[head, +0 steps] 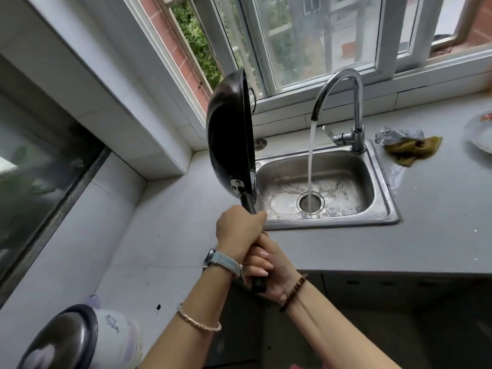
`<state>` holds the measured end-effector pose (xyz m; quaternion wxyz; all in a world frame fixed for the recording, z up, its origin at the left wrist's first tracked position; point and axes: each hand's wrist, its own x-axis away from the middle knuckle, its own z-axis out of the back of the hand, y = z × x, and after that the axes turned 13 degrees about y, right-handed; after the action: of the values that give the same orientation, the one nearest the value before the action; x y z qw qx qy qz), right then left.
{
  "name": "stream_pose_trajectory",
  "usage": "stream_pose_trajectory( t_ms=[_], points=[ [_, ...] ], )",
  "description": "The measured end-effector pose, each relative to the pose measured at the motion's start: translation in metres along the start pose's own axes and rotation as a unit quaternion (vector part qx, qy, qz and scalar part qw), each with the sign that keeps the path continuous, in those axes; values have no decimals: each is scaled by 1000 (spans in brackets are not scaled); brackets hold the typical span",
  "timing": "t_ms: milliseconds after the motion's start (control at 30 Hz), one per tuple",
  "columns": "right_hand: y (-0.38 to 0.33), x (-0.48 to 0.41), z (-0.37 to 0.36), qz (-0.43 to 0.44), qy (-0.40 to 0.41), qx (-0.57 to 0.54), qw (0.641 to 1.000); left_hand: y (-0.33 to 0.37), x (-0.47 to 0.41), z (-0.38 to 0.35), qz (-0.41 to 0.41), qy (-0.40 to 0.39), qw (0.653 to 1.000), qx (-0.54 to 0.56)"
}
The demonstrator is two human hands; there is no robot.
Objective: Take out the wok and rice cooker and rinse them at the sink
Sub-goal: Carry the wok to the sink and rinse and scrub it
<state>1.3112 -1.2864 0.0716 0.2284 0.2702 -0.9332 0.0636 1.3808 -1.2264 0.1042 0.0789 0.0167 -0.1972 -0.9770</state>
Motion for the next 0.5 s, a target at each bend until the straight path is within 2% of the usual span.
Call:
stream_pose_trajectory(
  t_ms=[500],
  points=[
    [-2,3,4,7,-11,-5,1000,6,4,-4,-7,-6,1000,-21]
  ],
)
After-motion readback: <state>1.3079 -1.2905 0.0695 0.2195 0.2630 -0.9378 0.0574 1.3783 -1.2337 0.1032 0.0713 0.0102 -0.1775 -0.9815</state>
